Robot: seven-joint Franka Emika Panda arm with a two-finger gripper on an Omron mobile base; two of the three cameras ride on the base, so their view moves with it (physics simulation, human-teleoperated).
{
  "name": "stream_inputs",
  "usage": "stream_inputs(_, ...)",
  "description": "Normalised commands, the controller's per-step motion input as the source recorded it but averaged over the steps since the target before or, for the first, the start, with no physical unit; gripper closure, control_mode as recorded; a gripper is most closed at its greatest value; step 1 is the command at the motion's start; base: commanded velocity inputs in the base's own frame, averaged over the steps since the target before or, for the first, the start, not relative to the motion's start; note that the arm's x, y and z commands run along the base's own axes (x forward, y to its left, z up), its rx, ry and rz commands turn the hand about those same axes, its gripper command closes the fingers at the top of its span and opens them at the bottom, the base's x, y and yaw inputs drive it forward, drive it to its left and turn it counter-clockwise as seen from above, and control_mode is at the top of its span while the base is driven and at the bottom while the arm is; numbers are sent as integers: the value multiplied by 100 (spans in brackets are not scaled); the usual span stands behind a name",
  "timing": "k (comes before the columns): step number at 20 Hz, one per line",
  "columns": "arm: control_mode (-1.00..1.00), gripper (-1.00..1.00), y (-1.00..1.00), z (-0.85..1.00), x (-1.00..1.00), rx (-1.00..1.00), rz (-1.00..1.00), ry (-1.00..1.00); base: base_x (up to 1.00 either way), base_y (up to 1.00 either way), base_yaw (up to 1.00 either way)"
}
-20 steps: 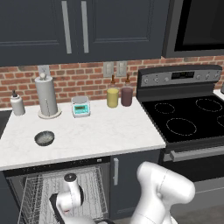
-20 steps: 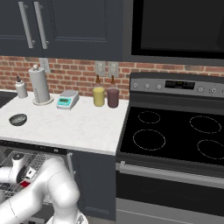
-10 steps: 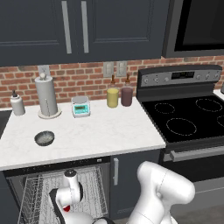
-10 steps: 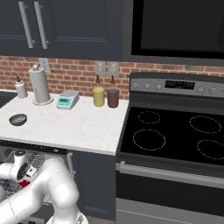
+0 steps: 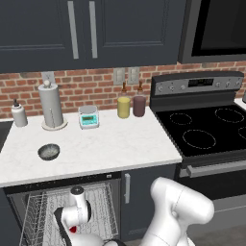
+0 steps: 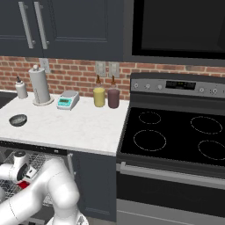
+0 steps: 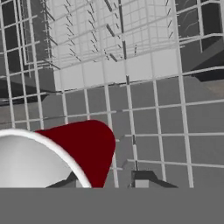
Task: Pick up the cup and bowl from the counter, place them in the dishwasher, and close the dishwasher door.
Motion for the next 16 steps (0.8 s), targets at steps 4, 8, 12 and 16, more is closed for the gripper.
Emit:
stream_inputs(4,-100,-100,0,5,-3,0,0,-1,0,0,0)
stream_inputs(8,-100,-100,0,18,0,-2,0,0,0,0,0)
stream_inputs(12,-100,-100,0,30,0,0,0,0,0,0,0)
stream_inputs(16,-100,-100,-5,30,0,0,0,-5,0,0,0)
